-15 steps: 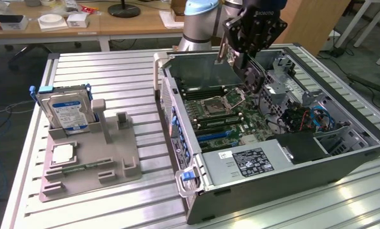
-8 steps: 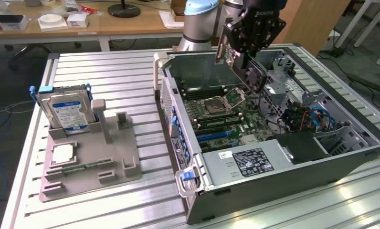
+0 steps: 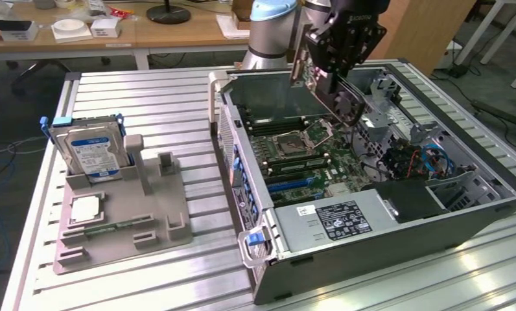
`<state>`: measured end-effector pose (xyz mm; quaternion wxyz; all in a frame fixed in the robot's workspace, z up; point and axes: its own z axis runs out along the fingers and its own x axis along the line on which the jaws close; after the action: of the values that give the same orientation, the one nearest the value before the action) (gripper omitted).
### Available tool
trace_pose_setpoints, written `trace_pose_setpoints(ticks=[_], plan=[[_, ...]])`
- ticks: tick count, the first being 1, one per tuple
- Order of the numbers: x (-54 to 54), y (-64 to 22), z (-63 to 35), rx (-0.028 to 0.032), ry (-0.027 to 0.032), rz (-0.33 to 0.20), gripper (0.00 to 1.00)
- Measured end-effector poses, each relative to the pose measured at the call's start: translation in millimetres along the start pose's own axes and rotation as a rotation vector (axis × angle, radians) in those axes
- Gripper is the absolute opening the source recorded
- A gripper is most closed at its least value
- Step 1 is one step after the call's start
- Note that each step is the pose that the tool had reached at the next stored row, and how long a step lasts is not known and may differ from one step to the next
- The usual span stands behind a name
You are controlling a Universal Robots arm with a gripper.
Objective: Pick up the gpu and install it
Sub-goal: 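Insert the gpu into the slot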
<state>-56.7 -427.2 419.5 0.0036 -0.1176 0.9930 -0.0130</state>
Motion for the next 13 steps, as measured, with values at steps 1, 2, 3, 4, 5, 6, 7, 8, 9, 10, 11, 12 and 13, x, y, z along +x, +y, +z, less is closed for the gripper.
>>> trace_pose_setpoints(ticks=[1, 2, 3, 4, 5, 6, 7, 8, 9, 10, 11, 12, 13], plan=[[0.0, 0.0, 0.0, 0.0000, -0.0003, -0.011, 0.26], [0.0, 0.0, 0.0, -0.0001, -0.0006, -0.022, 0.26], [0.0, 0.0, 0.0, -0.0001, -0.0010, -0.035, 0.26], [0.0, 0.0, 0.0, -0.0002, -0.0013, -0.049, 0.26], [0.0, 0.0, 0.0, -0.0003, -0.0017, -0.063, 0.26], [0.0, 0.0, 0.0, -0.0003, -0.0022, -0.080, 0.26], [0.0, 0.0, 0.0, -0.0004, -0.0026, -0.098, 0.26], [0.0, 0.0, 0.0, -0.0005, -0.0031, -0.116, 0.26], [0.0, 0.0, 0.0, -0.0005, -0.0035, -0.132, 0.26], [0.0, 0.0, 0.0, -0.0006, -0.0039, -0.148, 0.26], [0.0, 0.0, 0.0, -0.0007, -0.0044, -0.165, 0.26], [0.0, 0.0, 0.0, -0.0009, -0.0049, -0.182, 0.26], [0.0, 0.0, 0.0, -0.0016, -0.0056, -0.196, 0.26]])
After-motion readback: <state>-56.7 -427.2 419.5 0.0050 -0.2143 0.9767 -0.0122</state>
